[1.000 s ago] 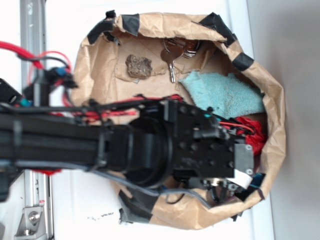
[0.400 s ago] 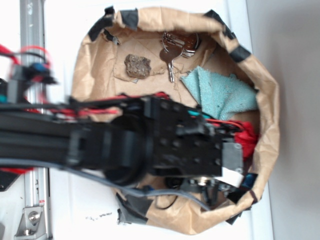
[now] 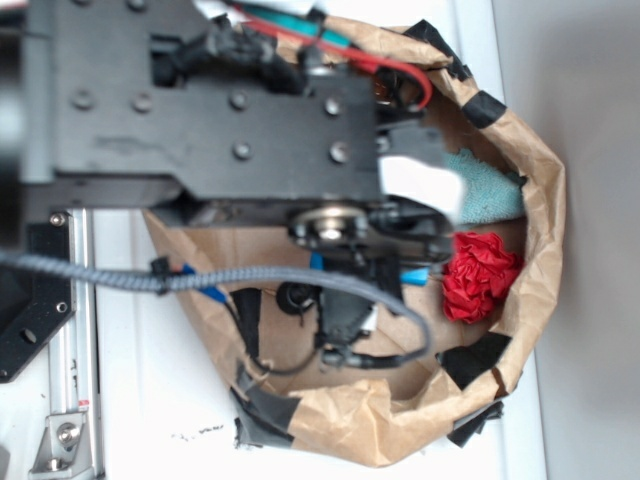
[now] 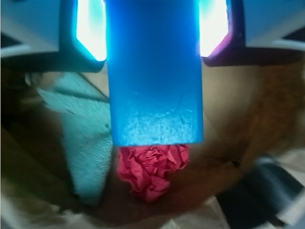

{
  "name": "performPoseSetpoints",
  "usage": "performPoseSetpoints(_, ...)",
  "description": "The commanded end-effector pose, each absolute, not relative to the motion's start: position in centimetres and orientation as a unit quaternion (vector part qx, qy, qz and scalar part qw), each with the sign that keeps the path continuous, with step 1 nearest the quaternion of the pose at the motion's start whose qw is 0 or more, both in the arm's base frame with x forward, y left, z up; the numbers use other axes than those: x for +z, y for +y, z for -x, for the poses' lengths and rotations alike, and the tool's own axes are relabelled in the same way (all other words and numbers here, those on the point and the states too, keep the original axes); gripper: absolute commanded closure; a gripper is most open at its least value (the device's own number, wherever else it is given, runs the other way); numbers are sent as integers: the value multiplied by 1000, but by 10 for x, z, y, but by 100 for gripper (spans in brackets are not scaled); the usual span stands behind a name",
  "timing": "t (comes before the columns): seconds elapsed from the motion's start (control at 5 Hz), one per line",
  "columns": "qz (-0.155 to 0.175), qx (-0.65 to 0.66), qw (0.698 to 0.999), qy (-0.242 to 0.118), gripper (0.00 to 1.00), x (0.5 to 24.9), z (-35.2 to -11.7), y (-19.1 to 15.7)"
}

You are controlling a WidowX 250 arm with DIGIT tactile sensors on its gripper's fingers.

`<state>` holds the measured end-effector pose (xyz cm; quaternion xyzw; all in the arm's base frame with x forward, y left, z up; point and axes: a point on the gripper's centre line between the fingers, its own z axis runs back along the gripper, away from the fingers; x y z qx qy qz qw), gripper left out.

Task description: Grab the blue block.

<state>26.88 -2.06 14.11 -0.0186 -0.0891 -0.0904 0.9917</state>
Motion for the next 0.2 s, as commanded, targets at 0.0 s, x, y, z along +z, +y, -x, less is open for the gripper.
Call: performPoseSetpoints(0.0, -23, -74, 989, -123, 100, 211, -263, -35)
